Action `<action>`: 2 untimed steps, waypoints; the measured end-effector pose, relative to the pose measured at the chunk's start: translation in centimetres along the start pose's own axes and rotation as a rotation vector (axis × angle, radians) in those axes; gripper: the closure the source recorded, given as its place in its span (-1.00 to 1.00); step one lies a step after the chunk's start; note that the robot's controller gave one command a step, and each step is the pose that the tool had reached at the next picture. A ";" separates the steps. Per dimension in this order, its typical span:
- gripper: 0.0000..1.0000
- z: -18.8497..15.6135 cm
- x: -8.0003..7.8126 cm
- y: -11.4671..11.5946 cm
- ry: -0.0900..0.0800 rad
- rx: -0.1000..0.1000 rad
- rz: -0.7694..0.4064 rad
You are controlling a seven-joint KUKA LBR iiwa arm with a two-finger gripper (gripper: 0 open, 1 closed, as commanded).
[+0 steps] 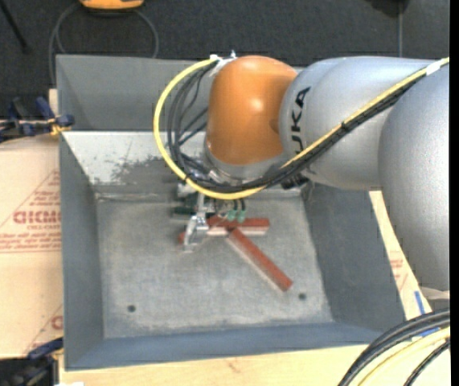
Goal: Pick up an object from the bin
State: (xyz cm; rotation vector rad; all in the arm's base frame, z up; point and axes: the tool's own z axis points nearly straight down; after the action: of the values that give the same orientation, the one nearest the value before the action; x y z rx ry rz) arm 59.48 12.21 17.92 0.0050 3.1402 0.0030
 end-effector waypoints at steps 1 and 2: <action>-1.00 0.0 0.0 0.0 0.000 0.000 0.000; 1.00 9.8 -0.3 -3.3 -0.004 -0.001 -0.013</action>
Offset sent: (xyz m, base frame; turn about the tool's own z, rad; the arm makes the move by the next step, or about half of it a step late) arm -0.0020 -0.0335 -0.1074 -0.0144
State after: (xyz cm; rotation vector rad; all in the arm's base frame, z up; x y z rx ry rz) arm 59.77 8.90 8.11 -0.0148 3.1356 0.0041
